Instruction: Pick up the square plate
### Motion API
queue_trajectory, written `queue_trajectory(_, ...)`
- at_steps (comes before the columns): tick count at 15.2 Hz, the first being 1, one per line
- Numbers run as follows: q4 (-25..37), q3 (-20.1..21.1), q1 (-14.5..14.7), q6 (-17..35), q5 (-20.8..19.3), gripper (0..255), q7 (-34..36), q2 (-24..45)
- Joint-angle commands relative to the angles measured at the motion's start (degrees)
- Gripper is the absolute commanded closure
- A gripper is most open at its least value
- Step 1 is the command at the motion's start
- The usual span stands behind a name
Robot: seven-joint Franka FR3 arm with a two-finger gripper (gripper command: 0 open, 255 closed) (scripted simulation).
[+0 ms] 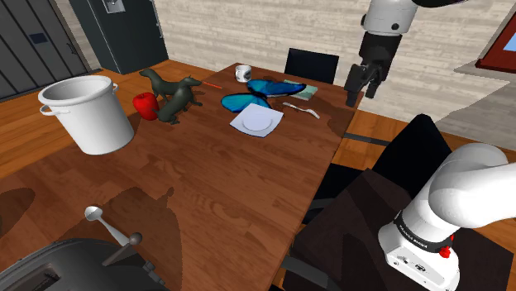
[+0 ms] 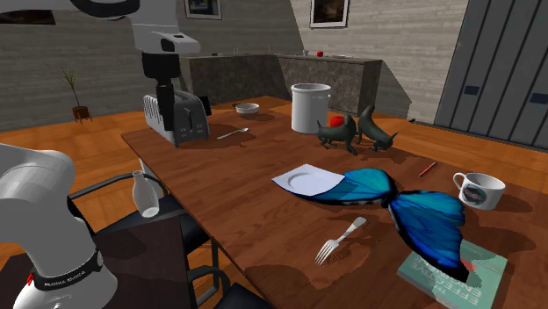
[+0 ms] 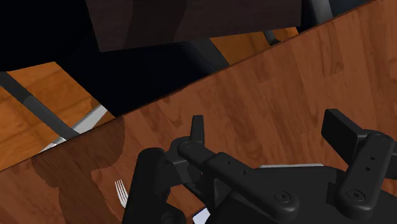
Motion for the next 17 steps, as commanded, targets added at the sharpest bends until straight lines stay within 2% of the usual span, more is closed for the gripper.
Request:
queue_trajectory(1,0.00,0.00,0.00,0.00,0.00,0,0.00,0.00)
queue_trajectory(9,5.95,-12.39,0.57,8.03,5.83,0,-12.85,17.31)
queue_trajectory(13,11.30,-18.03,1.63,9.42,11.35,0,-20.29,27.63)
queue_trajectory(17,18.32,-22.70,2.16,8.29,18.72,0,-28.23,39.10)
